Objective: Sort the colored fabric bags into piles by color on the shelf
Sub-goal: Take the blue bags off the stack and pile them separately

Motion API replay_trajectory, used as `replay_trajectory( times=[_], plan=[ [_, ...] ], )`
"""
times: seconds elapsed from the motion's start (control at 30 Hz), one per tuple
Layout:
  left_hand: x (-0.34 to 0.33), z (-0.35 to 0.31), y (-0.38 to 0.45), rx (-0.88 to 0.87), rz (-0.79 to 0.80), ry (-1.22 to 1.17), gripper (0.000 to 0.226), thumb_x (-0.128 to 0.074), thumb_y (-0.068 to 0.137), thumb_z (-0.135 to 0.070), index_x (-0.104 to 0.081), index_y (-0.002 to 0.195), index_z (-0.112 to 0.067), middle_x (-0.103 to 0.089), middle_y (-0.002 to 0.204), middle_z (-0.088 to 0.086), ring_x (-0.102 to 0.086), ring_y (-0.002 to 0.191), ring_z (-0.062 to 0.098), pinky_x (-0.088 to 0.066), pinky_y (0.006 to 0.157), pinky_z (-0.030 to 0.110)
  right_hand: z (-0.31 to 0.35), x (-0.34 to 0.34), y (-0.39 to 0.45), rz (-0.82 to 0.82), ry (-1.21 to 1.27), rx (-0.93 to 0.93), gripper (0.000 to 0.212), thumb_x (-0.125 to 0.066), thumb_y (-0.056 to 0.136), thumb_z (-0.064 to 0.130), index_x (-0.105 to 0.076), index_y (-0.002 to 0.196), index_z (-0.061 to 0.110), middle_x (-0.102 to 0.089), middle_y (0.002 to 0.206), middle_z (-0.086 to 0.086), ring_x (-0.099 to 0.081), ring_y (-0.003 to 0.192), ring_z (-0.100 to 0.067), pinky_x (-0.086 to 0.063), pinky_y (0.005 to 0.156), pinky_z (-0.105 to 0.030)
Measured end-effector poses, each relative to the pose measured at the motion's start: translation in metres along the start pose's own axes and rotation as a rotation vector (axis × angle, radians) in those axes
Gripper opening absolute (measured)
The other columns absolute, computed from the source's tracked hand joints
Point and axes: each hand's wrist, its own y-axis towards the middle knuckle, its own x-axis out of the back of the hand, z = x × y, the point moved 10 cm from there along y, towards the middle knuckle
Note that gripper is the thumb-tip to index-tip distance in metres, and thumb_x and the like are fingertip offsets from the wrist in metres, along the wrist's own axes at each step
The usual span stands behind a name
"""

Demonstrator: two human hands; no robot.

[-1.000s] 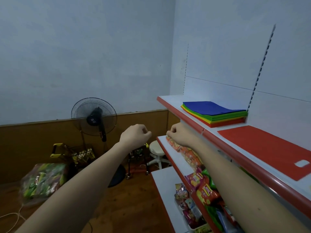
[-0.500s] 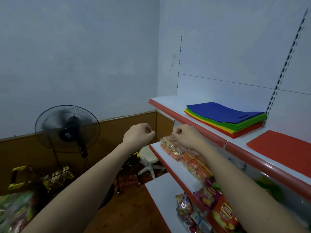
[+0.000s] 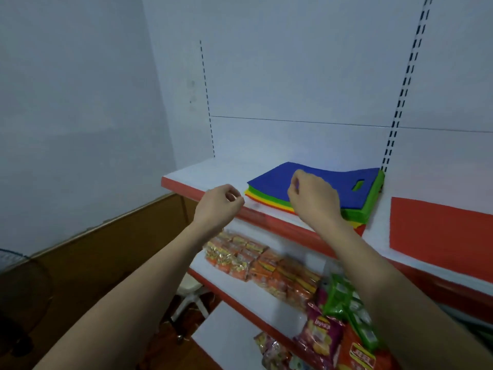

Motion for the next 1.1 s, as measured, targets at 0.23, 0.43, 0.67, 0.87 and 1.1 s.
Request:
replay_trajectory(
  times=[0.23,0.43,0.67,0.87,1.1],
  plan=[
    [-0.049,0.012,0.101,-0.05,0.031,-0.108,0.019,-0.058,0.085,-0.034,-0.067,0.101,-0.026,-0.064,0.105,-0.006,-0.059,0.093,0.015,-0.045,0.07,0.03,-0.089,0.029,0.023,-0.228,-0.063,-0.274,0.015,-0.047,0.091,0.011,-0.06,0.096,0.007,-0.06,0.093,-0.011,-0.053,0.092,-0.032,-0.048,0.07,-0.043],
    [-0.097,0.016,0.14,-0.066,0.121,-0.175,0.038,-0.059,0.088,-0.032,-0.064,0.123,-0.018,-0.053,0.127,0.005,-0.05,0.118,0.025,-0.044,0.095,0.037,-0.148,0.022,-0.001,-0.232,0.007,-0.535,0.019,-0.058,0.09,0.016,-0.06,0.104,0.004,-0.05,0.103,-0.011,-0.05,0.094,-0.03,-0.036,0.079,-0.035],
    [-0.131,0.026,0.143,-0.101,0.216,-0.248,0.045,-0.06,0.09,-0.038,-0.058,0.132,-0.021,-0.054,0.127,0.003,-0.056,0.113,0.021,-0.043,0.091,0.035,-0.171,0.01,-0.034,-0.346,0.109,-0.764,0.036,-0.073,0.084,0.035,-0.054,0.098,0.008,-0.056,0.098,-0.009,-0.056,0.091,-0.029,-0.049,0.076,-0.043],
    [-0.131,0.027,0.143,-0.128,0.216,-0.28,0.051,-0.065,0.086,-0.047,-0.058,0.131,-0.024,-0.053,0.125,0.001,-0.056,0.112,0.019,-0.045,0.089,0.034,-0.161,0.022,-0.043,-0.471,0.054,-0.74,0.018,-0.07,0.088,0.022,-0.059,0.084,0.008,-0.056,0.077,0.001,-0.055,0.077,-0.023,-0.034,0.06,-0.03],
    [-0.137,0.023,0.144,-0.136,0.261,-0.213,0.054,-0.068,0.079,-0.06,-0.061,0.121,-0.027,-0.05,0.127,0.0,-0.05,0.118,0.022,-0.047,0.096,0.043,-0.149,0.029,-0.043,-0.44,-0.13,-0.71,0.015,-0.061,0.089,0.01,-0.056,0.076,0.004,-0.051,0.067,-0.003,-0.05,0.07,-0.03,-0.029,0.06,-0.032]
  ],
)
